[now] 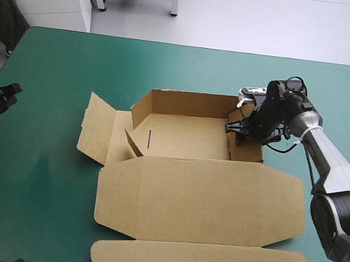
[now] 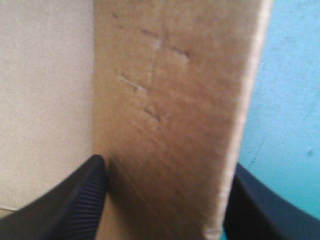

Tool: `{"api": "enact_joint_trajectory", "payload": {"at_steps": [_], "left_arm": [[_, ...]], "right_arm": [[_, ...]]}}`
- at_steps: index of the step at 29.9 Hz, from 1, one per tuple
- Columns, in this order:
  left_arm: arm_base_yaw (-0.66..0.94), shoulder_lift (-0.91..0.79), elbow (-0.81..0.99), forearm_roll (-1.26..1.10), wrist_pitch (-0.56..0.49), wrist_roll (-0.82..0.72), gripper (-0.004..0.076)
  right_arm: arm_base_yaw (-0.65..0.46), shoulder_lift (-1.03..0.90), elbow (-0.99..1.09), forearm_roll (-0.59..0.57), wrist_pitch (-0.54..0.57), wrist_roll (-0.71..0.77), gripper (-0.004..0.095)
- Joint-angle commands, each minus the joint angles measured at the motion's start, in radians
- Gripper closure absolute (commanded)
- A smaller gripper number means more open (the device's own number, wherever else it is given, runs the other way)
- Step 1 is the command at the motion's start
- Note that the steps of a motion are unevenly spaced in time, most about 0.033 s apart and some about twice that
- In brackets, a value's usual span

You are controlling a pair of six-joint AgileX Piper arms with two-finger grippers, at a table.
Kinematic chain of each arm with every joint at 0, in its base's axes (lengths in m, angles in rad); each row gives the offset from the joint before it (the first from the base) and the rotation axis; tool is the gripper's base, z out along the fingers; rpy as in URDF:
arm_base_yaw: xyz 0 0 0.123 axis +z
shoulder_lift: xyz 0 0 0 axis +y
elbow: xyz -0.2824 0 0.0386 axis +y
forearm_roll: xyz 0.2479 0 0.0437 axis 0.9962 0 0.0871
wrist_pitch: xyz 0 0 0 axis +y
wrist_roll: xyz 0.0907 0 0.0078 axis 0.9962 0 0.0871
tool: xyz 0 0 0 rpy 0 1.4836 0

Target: Fold the box

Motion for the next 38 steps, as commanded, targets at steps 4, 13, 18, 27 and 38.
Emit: {"api": "enact_joint_trajectory", "payload": {"at_steps": [4, 13, 18, 27, 38], "left_arm": [[-0.001, -0.037, -0.025, -0.043, -0.012, -0.001, 0.0734], [-0.001, -0.037, -0.025, -0.020, -0.004, -0.001, 0.0734], [-0.001, -0.037, -0.025, -0.013, 0.024, -0.001, 0.0734], [-0.001, -0.037, -0.025, 0.075, 0.036, -0.001, 0.0732], [-0.001, -0.037, -0.025, 0.071, 0.074, -0.001, 0.0272]], "right_arm": [[-0.004, -0.050, -0.032, -0.007, -0.006, 0.003, 0.0906], [-0.004, -0.074, -0.223, -0.005, 0.116, -0.007, 0.0908], [-0.004, -0.167, -0.270, -0.005, 0.116, -0.021, 0.0909], [-0.004, -0.348, -0.273, 0.039, 0.116, -0.027, 0.0909], [-0.004, -0.399, -0.273, 0.125, 0.116, -0.027, 0.0909]]}}
